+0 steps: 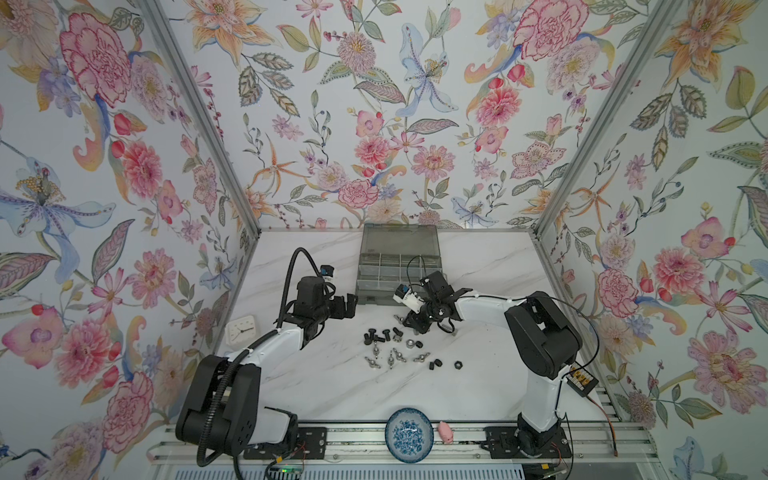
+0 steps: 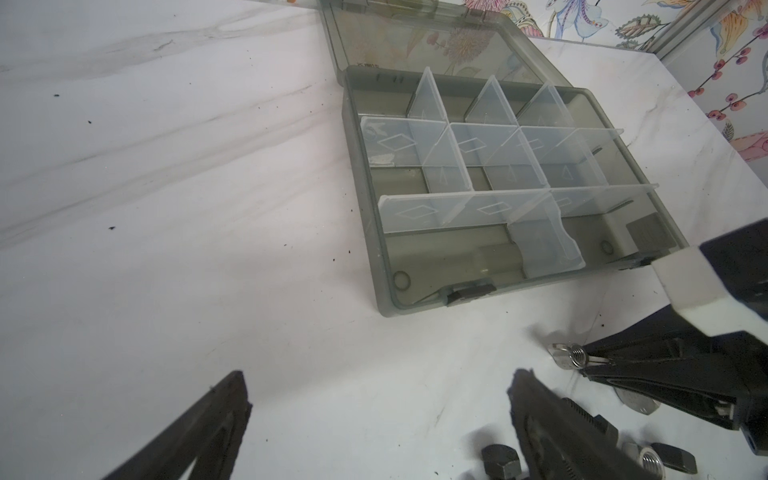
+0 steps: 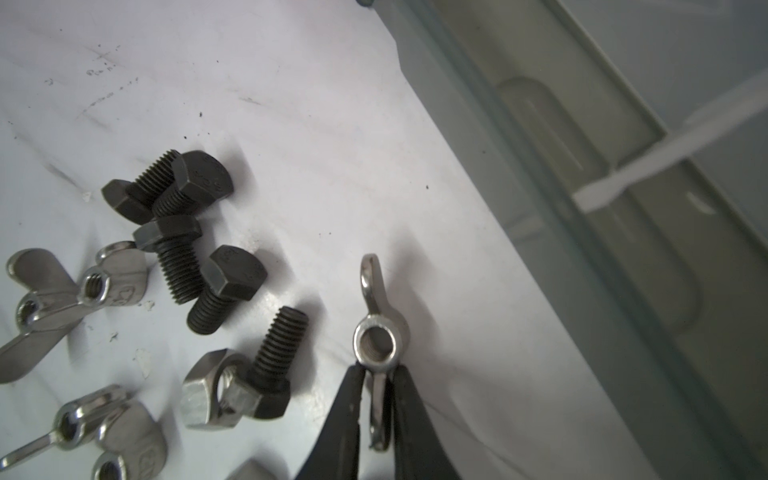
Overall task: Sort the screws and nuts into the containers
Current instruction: 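Lower the right gripper and close it on the silver wing nut, then lift the wing nut with the right gripper and carry it over the organizer box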
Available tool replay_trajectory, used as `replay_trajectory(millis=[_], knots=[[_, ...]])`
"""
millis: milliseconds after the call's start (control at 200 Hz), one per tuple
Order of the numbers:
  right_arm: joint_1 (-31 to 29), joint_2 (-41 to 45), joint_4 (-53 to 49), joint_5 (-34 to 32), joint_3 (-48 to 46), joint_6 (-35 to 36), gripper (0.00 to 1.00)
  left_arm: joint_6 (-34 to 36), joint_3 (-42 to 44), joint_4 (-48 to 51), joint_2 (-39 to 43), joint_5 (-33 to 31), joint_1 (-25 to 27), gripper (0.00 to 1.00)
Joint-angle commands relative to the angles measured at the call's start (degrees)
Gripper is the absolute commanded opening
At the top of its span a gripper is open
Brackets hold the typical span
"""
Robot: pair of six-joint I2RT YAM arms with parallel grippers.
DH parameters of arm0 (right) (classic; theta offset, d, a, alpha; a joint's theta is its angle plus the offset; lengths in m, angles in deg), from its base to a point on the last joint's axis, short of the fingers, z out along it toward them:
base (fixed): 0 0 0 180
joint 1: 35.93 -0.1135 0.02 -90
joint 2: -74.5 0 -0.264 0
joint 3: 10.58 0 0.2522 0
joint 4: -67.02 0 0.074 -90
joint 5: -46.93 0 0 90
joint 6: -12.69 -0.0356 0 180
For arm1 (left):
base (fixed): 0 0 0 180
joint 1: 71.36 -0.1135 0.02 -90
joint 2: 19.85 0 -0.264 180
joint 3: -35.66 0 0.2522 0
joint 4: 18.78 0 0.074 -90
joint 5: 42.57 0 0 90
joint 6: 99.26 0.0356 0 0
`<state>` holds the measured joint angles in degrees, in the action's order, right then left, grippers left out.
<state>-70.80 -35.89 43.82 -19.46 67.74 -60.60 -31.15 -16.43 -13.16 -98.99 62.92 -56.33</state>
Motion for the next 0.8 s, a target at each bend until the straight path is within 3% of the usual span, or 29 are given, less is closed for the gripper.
replay_trajectory(millis=[0, 245, 796], knots=[[-0.5, -0.7, -0.7, 0.7, 1.1, -0.8, 0.15, 0.4, -1.6, 1.3, -0.7, 0.2, 0.2, 0.99], [-0.2, -0.1, -0.7, 1.8, 1.7, -1.9, 0.0, 0.5, -1.7, 1.3, -1.1, 0.4, 0.2, 0.99], [-0.1, 7.1, 0.3, 8.2, 7.7, -4.0, 0.0, 0.4, -0.1, -0.1, 1.0, 3.2, -1.4, 0.99]])
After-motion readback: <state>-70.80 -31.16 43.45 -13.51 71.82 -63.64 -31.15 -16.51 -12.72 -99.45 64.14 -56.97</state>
